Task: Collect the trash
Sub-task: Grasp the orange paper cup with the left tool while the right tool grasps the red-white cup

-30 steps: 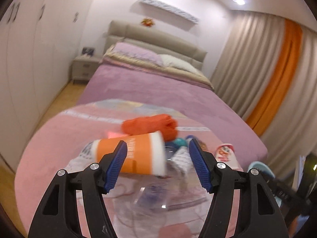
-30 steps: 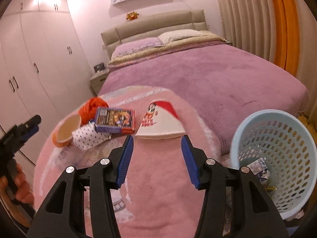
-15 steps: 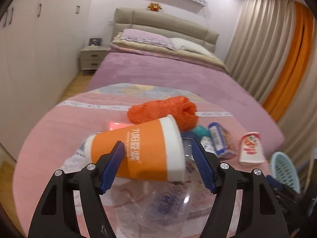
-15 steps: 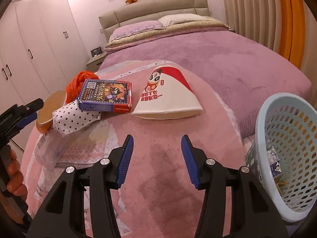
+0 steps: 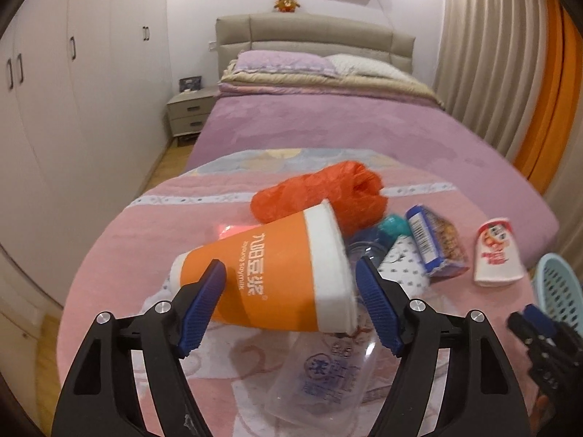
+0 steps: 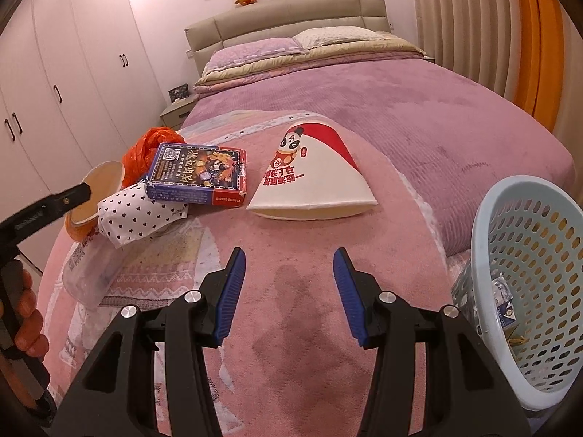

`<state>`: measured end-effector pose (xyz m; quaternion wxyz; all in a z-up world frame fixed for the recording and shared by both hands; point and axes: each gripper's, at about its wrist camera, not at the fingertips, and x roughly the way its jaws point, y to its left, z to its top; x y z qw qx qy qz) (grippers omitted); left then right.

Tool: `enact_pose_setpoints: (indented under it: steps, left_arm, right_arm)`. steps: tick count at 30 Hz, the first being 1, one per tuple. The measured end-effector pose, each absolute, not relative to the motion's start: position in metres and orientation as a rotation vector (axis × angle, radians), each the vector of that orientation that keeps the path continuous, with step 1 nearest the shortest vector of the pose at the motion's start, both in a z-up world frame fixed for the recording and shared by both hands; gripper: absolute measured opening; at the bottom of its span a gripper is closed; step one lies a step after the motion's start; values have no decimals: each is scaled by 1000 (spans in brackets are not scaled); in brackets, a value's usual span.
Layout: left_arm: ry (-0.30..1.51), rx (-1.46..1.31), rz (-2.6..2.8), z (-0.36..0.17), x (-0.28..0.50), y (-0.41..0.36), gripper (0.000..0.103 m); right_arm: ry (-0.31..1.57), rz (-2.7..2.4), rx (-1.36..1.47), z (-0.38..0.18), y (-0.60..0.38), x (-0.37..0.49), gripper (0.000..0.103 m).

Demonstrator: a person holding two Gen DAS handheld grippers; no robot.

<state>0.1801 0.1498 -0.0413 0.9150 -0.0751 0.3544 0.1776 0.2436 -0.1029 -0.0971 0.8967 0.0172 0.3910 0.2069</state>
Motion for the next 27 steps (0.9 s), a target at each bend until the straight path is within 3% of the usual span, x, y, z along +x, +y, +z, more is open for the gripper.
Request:
enact_pose_setpoints:
  steps: [7, 9, 15, 18, 27]
  left_arm:
    - [700, -103, 383, -35, 155, 149, 39]
    - [685, -86, 410, -34, 144, 150, 35]
    - [645, -153, 443, -43, 108, 180, 32]
    - [639, -184, 413, -50, 100, 194, 32]
    - [610, -222, 293, -67, 98, 203, 32]
  right_arm:
    - [789, 428, 32, -87, -105, 250, 47]
    - [783, 421, 44, -82, -109, 255, 47]
    - [789, 396, 101, -69, -125, 283, 47]
    - [814, 395, 111, -69, -124, 302, 58]
    - [926, 439, 154, -98, -113, 338, 62]
